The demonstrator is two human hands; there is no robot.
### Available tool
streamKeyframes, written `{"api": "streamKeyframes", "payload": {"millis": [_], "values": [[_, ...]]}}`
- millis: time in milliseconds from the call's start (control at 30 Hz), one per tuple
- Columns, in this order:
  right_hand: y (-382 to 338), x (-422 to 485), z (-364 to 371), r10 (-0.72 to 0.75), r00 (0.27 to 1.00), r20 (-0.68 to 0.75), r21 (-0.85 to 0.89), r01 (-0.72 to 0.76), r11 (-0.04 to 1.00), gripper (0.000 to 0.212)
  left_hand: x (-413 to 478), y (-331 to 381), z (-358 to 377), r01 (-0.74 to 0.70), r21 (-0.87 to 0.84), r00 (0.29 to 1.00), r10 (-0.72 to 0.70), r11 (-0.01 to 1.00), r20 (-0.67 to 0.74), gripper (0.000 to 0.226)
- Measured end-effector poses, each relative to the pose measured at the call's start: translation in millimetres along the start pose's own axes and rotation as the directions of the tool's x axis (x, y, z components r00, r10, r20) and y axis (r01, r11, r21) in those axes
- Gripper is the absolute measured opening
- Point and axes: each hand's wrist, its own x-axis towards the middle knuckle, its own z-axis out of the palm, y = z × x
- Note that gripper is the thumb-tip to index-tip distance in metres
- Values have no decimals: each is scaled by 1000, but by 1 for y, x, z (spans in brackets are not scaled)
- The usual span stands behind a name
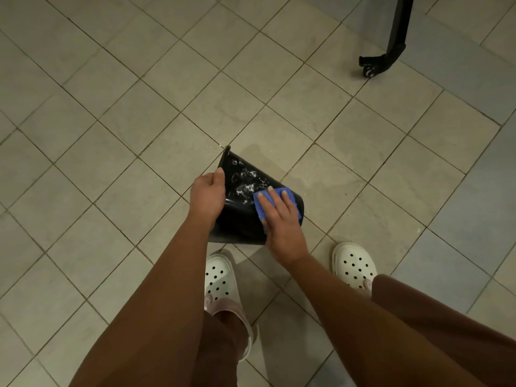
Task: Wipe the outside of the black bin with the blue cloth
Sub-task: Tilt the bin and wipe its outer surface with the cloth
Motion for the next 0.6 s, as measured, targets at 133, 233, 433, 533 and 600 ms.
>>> {"api": "streamKeyframes", "payload": {"millis": [133, 233, 433, 533, 600], "values": [[11, 0, 0, 259, 965, -35, 49, -257, 965, 53, 1, -5, 3, 16, 4, 998, -16, 1000, -56, 45], [-2, -21, 10, 262, 963, -56, 28, -261, 965, 57, 3, -6, 2, 10, 15, 999, -9, 1000, -49, 47], [-19, -14, 9, -76, 996, 53, -176, 85, 981, 62, 1, -6, 5, -10, 26, 1000, 10, 1000, -1, 47], [-11, 8, -5, 42, 997, 67, -86, -37, 996, 55, 0, -7, 8, -17, -7, 999, 17, 1000, -42, 45], [-8, 9, -7, 203, 978, 38, -30, -202, 979, 57, 0, -6, 10, -35, 7, 998, 35, 999, -57, 48]]}}
